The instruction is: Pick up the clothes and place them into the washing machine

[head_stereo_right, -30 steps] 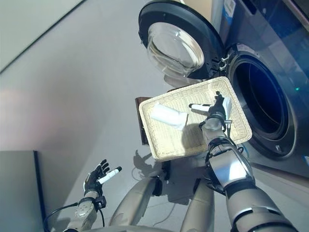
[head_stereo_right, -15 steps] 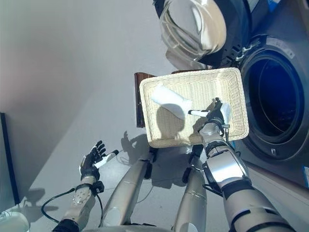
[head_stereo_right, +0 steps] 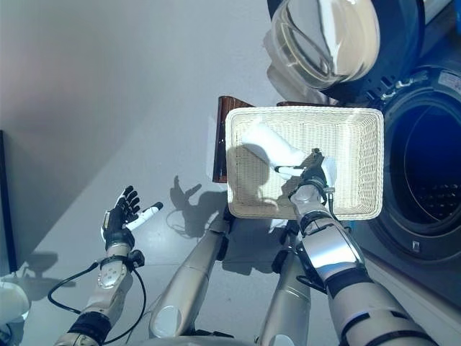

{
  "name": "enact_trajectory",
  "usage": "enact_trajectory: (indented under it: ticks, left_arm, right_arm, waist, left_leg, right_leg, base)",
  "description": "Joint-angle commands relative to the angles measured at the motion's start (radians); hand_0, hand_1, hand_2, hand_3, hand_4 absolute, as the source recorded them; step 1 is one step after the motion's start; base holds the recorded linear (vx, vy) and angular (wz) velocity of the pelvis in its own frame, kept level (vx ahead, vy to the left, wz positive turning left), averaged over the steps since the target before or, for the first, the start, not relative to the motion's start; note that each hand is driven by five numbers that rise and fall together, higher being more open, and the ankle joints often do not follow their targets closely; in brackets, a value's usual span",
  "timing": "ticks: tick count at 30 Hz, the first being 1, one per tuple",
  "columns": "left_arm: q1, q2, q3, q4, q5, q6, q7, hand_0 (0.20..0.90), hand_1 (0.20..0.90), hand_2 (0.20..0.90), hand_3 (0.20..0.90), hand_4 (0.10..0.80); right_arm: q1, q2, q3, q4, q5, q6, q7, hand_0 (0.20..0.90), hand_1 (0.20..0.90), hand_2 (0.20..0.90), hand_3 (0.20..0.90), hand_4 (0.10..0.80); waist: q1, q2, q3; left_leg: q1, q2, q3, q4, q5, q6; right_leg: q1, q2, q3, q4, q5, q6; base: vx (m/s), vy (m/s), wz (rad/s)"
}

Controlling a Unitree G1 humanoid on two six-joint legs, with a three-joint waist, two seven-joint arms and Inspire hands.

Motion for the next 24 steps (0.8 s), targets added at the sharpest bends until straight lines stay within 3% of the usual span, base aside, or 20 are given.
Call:
enact_trajectory:
  ticks: [1,19,24]
  left_arm:
    - [0.032,0.071,0.037,-0.028,0.027,-0.067,0.053,0.9,0.9,0.9,0.9,0.8]
    - [0.02,0.074,-0.009,-0.08,0.05,-0.08,0.057,0.9,0.9,0.9,0.9,0.8]
    - [0.007,0.087,-0.063,-0.115,0.058,-0.074,0.024,0.9,0.9,0.9,0.9,0.8]
  right_arm:
    - [-0.028,-0.046,0.032,-0.058,-0.068,-0.024,-0.095,0.9,0.9,0.9,0.9,0.8]
    - [-0.098,-0.07,0.176,-0.033,-0.303,0.049,-0.13,0.9,0.9,0.9,0.9,0.8]
    - [-0.142,-0.104,0.213,-0.007,-0.361,0.083,-0.114,0.9,0.9,0.9,0.9,0.8]
  waist:
    - [0.037,0.015,-0.024]
    - [0.084,0.008,0.0]
    - [0.109,0.031,0.022]
  left_leg:
    - [-0.03,0.008,0.013,-0.062,-0.005,-0.064]
    - [-0.066,-0.024,-0.021,-0.043,-0.002,-0.065]
    - [-0.097,-0.041,-0.042,-0.036,0.006,-0.068]
  right_leg:
    - [0.019,0.014,-0.013,0.081,-0.139,-0.037]
    - [0.019,-0.007,-0.06,0.123,-0.168,-0.038]
    - [-0.007,-0.018,-0.079,0.166,-0.19,-0.041]
  base:
    - [0.023,0.01,0.15]
    - [0.036,-0.006,0.13]
    - [0.011,-0.018,0.18]
